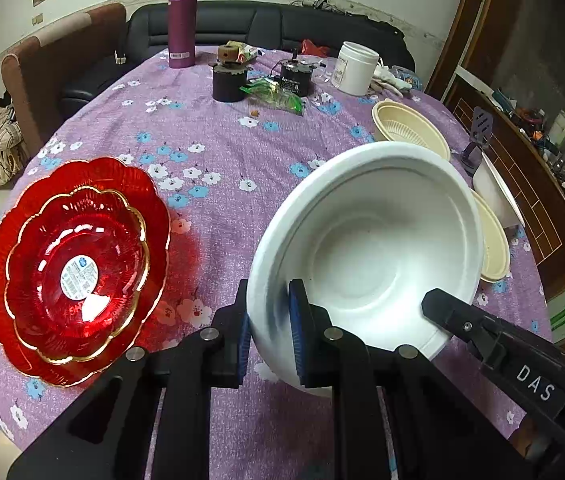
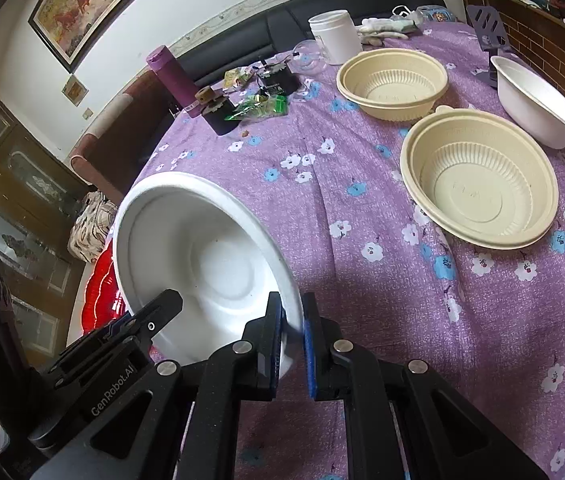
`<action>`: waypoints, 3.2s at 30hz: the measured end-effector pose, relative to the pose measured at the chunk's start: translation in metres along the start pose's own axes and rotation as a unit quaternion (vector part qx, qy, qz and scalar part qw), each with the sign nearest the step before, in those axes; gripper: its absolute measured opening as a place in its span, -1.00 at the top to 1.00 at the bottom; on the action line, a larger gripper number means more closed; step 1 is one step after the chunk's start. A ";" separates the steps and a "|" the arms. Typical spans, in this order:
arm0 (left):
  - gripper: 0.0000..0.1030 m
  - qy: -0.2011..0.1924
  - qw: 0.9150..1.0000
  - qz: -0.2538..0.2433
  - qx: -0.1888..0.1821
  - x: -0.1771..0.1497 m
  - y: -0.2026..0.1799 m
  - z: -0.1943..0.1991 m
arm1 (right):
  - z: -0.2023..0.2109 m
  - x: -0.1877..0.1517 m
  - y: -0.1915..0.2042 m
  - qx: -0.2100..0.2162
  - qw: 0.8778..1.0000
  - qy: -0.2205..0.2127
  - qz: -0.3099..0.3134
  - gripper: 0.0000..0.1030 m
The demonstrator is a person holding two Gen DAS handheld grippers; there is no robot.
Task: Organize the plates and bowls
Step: 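Lift the white bowl with the left tool and carry it toward the red plate stack, then lower the white bowl onto the stacked red plates with the left tool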
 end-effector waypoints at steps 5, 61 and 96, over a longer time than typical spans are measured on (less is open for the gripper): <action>0.71 -0.006 1.000 0.008 0.001 -0.001 0.007 0.006 | 0.002 0.000 0.006 0.004 1.000 -0.002 0.009 0.82; 0.71 -0.013 0.976 0.129 0.176 -0.007 0.187 0.001 | -0.133 -0.021 0.183 0.085 0.967 0.131 0.200 0.76; 0.71 0.029 0.986 0.121 0.112 -0.006 0.204 -0.015 | -0.143 -0.019 0.192 0.043 0.966 0.150 0.209 0.76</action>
Point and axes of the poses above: each gripper's, at about its wrist camera, not at the fingertips, and z roughly against the way its jaws point, y to its left, x to its top, the point moved 4 cm from there along -z, roughly the way its jaws point, and after that the axes turned 10 degrees about x, right-handed, at the moved point
